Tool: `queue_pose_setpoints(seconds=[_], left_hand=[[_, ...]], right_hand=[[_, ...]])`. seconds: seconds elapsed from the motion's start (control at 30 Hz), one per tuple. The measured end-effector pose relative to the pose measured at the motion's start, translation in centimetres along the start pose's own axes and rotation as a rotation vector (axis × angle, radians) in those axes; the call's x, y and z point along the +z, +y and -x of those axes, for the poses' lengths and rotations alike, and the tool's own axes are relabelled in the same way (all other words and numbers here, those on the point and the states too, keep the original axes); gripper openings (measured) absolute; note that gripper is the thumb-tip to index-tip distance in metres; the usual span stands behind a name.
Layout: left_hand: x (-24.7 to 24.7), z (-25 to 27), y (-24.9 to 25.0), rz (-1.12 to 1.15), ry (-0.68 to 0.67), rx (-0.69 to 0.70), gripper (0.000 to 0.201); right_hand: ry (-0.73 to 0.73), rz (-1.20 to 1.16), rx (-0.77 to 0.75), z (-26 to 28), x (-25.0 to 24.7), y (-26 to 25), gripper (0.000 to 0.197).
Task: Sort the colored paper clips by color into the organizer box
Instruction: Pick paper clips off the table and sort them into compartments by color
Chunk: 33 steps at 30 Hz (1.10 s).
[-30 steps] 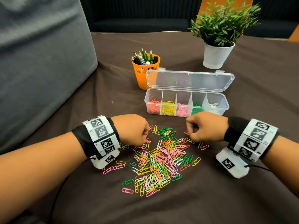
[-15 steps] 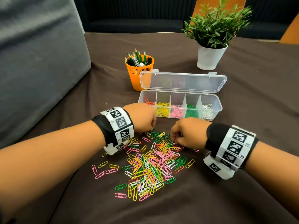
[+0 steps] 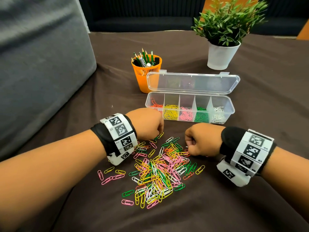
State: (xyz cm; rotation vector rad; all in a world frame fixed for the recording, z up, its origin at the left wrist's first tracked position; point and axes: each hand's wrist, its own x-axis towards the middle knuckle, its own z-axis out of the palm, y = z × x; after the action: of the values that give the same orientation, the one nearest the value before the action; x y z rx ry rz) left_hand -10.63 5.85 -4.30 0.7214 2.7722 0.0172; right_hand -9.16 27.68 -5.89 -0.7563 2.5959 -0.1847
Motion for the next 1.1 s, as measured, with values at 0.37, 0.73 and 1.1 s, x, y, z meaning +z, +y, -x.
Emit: queue_pose_setpoints(seconds=[0.37,0.73,1.1], left_hand=[[1.3,-1.6,2.4,0.091,0.006,0.007,0.012],[1.1,-2.2,2.5,0.084,-0.054,-0.014,0.003],[1.1,-2.1,0.8,0.120,-0.027,-0.051,0.007]], right_hand=[[0.184,-0.647,0.077,0.5,-1.0,1.3,0.025],[0.133,-0.109,-0.128,0.2,0.2,-2.9,0.015],[0.134,0.058,-0.055,0.4,-0.2,-1.9,0.020]])
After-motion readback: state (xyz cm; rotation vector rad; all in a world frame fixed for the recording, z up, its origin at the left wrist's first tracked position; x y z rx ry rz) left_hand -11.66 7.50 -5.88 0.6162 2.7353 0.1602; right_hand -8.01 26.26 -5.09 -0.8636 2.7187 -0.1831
